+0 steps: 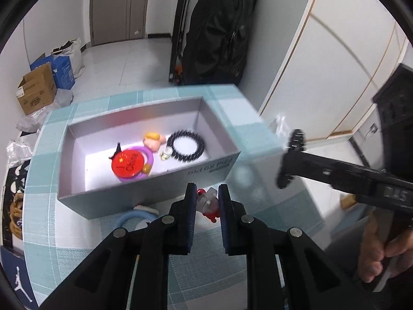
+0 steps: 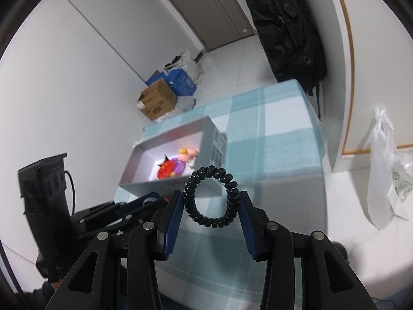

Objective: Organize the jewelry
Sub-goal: 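Carry the black hair tie over the silver box with the right gripper, then open the right gripper in the box and raise it away, then lower the left gripper onto the blue ring and close it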

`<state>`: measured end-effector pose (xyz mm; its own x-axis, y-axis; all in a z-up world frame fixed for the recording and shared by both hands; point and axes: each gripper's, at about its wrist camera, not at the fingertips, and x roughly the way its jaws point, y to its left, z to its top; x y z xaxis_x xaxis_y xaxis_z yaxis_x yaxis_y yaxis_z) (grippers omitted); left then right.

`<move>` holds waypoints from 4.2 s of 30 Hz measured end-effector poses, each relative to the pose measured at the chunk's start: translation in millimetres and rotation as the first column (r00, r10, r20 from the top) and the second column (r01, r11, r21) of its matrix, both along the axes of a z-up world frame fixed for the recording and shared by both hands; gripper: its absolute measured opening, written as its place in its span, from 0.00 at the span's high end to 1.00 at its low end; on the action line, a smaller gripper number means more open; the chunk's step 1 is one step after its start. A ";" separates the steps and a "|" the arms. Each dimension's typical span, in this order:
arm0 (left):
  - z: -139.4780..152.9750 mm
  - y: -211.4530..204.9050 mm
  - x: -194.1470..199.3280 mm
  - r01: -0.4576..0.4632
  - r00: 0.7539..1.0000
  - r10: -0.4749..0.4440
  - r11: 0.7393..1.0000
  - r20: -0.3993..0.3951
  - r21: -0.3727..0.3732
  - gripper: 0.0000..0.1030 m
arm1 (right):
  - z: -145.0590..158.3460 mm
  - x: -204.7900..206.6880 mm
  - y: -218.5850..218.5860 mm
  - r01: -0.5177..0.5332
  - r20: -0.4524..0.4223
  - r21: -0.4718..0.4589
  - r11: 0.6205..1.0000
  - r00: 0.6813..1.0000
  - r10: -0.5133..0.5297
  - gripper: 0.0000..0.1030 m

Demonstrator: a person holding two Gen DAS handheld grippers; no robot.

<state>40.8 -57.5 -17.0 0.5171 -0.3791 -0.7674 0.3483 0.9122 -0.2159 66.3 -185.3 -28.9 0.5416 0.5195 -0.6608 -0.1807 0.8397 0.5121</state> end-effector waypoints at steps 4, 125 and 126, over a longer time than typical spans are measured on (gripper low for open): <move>15.2 8.0 -0.6 -0.009 0.999 0.012 0.998 0.048 -0.058 0.88 | 12.5 5.1 7.3 0.005 0.032 0.030 1.000 0.999 -0.006 0.59; -54.8 43.1 13.6 -0.120 0.977 0.144 0.981 -0.158 0.152 0.31 | 13.9 3.1 66.6 -0.039 0.091 -0.111 0.993 0.995 0.049 0.11; -55.4 44.5 14.0 -0.127 0.975 0.152 0.980 -0.161 0.156 0.31 | 13.6 3.0 64.9 -0.036 0.090 -0.110 0.993 0.995 0.046 0.11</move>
<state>54.9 -13.0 -72.4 0.4133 -0.1917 -0.8902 0.1846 0.9749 -0.1243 69.3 -120.4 -15.3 0.5824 0.4705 -0.6628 -0.2578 0.8803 0.3984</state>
